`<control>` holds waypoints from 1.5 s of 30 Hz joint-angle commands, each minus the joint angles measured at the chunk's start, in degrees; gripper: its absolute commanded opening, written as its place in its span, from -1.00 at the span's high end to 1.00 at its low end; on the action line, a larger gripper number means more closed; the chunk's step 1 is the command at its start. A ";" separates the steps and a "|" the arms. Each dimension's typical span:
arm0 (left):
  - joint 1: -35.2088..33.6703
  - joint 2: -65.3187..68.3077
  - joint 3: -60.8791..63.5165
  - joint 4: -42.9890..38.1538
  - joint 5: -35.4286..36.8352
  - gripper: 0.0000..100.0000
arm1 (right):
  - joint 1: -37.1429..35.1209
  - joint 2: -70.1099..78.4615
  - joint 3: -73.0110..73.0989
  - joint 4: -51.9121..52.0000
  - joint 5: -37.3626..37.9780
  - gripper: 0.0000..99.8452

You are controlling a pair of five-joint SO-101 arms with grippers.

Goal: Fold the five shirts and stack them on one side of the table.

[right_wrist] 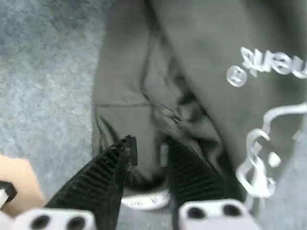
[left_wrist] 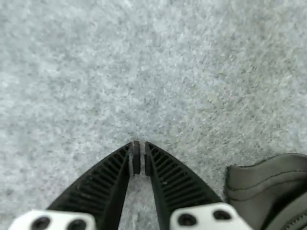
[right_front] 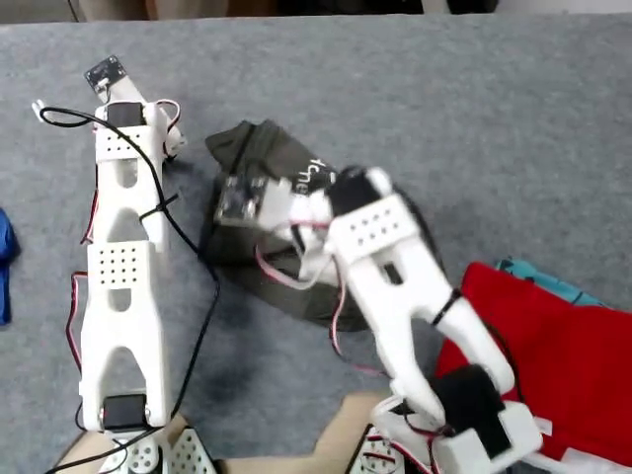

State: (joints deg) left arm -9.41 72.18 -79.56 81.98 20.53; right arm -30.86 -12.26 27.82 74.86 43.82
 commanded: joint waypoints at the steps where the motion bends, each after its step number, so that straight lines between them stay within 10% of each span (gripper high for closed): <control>1: -1.23 -1.01 -2.64 -0.62 0.26 0.93 | -1.54 -3.21 6.81 -9.14 0.70 0.87; 45: -2.20 -1.01 -2.64 -0.79 0.26 0.92 | 5.49 20.09 3.21 -26.02 9.85 0.77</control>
State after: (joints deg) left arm -10.55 72.18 -79.56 81.98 20.53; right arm -28.57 6.64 33.80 48.75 53.32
